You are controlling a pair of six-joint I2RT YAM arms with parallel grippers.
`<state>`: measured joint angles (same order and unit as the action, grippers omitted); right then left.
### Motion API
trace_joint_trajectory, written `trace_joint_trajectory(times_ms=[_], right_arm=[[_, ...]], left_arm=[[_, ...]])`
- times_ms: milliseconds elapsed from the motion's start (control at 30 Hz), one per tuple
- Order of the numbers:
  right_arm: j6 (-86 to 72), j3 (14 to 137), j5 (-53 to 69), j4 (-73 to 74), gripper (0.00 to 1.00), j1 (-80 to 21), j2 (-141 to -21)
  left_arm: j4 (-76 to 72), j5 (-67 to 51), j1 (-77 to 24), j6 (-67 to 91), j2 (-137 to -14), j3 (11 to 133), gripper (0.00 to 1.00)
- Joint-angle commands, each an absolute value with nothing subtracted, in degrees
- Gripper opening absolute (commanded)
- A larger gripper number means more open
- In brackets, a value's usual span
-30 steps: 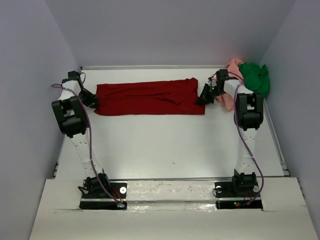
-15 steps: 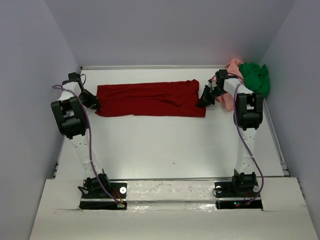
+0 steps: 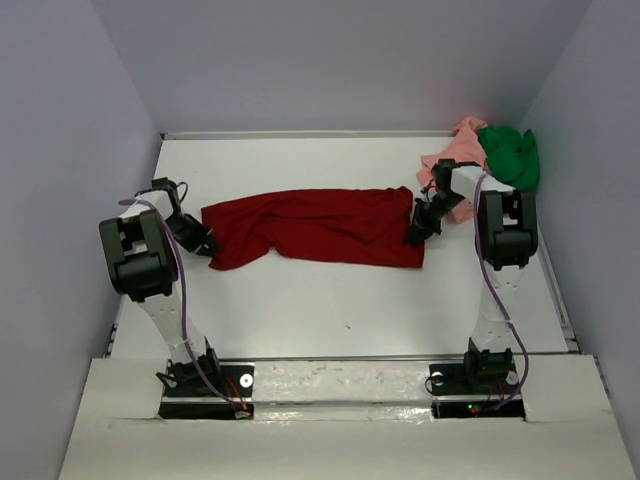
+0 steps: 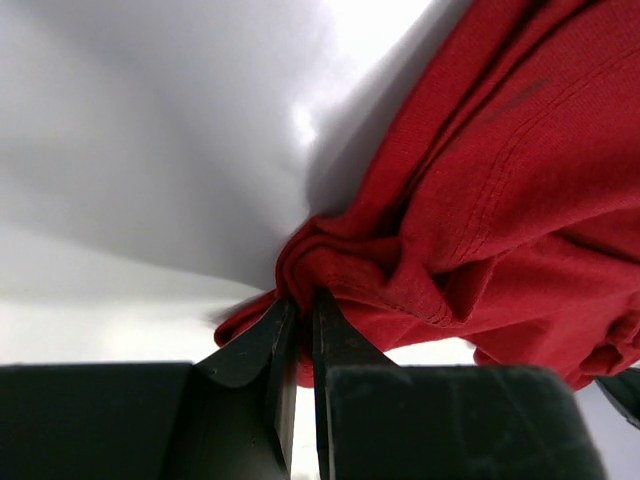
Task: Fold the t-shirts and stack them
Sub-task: Fold the other side of the tshirt into a rectangle
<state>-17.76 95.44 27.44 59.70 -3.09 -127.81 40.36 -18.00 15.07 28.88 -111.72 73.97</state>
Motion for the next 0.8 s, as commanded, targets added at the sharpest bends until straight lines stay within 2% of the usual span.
trace_joint_trajectory(times_ms=[0,333,600,767], right_arm=[[-15.03,91.07,18.38,64.68,0.00,-3.69,-123.24],[-14.33,81.75,15.38,66.71,0.00,-3.69,-117.25],[-15.47,79.63,8.71,65.92,0.00,-3.69,-115.75],[-15.47,80.24,8.62,65.57,0.00,-3.69,-116.37]], left_arm=[[46.40,-10.99,14.68,24.53,-110.40,67.16,0.18],[48.69,-6.16,14.77,22.85,-103.62,61.79,0.18],[49.13,-1.59,15.73,21.80,-105.73,65.21,0.18],[49.83,-1.14,16.87,21.27,-108.10,69.68,0.18]])
